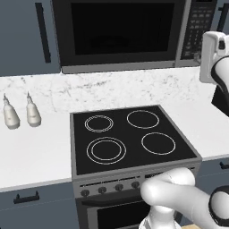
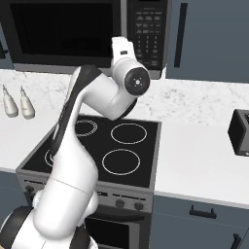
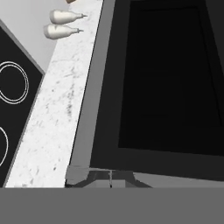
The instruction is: Open the microwave, place the bowl with waffle inside the microwave, then close the microwave door and turn it on.
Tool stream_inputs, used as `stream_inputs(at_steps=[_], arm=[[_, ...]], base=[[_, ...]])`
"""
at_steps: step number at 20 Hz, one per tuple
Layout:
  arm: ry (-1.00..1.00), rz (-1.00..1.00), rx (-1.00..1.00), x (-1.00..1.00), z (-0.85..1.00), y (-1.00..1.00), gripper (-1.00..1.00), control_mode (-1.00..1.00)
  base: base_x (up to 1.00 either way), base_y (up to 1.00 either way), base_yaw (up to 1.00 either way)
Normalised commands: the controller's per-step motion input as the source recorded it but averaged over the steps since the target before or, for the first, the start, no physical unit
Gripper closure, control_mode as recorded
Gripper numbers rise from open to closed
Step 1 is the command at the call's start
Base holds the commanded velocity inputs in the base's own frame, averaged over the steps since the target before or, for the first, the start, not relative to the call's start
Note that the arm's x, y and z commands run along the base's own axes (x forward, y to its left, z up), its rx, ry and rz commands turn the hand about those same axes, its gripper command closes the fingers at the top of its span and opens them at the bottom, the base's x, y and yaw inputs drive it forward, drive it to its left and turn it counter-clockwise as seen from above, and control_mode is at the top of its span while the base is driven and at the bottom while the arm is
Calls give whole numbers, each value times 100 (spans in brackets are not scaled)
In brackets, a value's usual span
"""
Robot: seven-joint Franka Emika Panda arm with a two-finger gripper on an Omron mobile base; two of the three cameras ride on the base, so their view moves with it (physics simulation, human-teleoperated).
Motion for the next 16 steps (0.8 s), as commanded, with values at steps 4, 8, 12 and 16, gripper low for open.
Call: stream_inputs(at_steps=[4, 8, 12, 16], arm=[[-2, 0, 0, 40, -12, -40, 100, -100], [-1, 0, 0, 39, -4, -18, 100, -100], [-1, 0, 0, 40, -5, -15, 100, -100], [-1, 0, 0, 43, -18, -19, 100, -100]], base=[[0, 0, 0], [0, 0, 0], [0, 0, 0], [0, 0, 0]])
